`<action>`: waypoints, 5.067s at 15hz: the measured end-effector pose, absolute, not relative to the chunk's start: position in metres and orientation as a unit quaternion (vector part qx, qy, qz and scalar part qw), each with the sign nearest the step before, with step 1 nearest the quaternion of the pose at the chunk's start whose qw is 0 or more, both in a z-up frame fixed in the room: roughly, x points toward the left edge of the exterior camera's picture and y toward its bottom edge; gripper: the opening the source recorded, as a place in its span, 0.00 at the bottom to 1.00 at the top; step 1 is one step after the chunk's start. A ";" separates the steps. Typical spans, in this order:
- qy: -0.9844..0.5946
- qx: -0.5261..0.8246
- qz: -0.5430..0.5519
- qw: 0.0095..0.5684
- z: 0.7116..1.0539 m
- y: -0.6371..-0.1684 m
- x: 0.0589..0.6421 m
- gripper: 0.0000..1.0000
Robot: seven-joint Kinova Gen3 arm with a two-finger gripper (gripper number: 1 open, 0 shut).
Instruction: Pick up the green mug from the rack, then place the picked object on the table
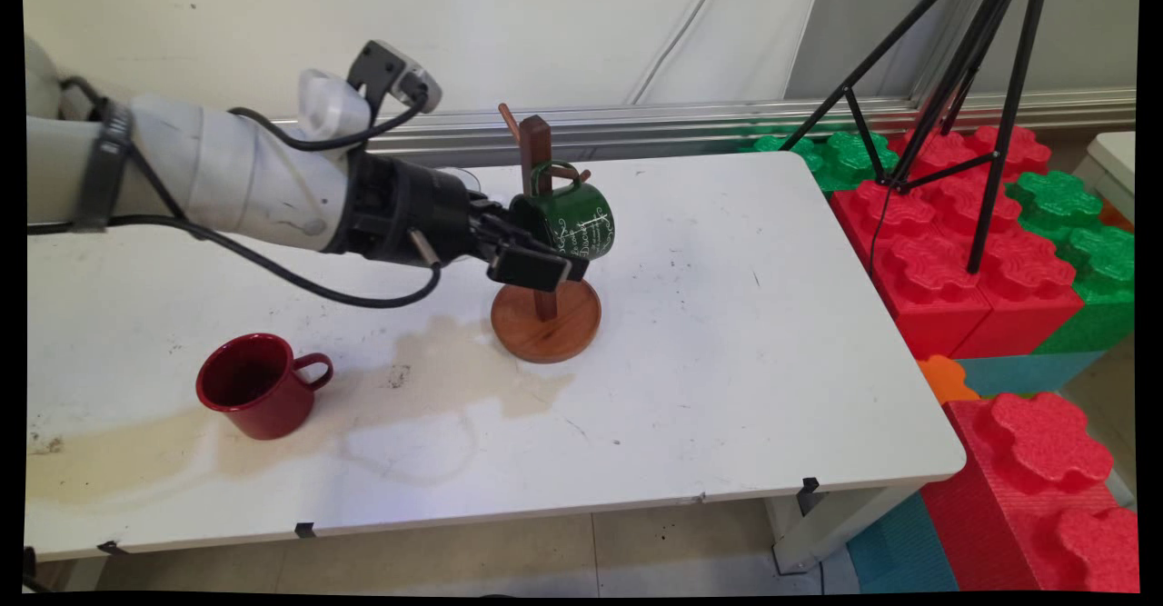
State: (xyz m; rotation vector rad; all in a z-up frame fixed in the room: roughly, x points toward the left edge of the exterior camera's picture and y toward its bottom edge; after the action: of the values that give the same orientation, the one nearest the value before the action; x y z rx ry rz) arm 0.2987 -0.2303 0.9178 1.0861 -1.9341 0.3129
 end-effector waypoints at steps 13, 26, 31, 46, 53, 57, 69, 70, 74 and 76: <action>-0.763 0.451 0.115 0.448 0.895 -0.250 0.277 0.00; -0.760 0.453 0.126 0.448 0.904 -0.241 0.285 0.00; -0.765 0.444 0.130 0.448 0.909 -0.236 0.287 0.00; -0.789 0.387 0.137 0.457 0.924 -0.220 0.284 0.00; -0.822 0.330 0.138 0.442 0.925 -0.210 0.284 0.00; -0.843 0.299 0.142 0.424 0.927 -0.203 0.288 0.00; -0.900 0.239 0.148 0.334 0.956 -0.171 0.320 0.00; -0.905 0.238 0.145 0.320 0.957 -0.167 0.324 0.00; -0.921 0.241 0.136 0.273 0.954 -0.159 0.333 0.00; -0.929 0.244 0.132 0.246 0.948 -0.159 0.334 0.00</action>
State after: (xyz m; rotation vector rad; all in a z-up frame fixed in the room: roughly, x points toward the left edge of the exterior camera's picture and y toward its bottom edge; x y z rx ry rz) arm 0.3341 -0.1593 0.9485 0.6667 -2.5327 0.3594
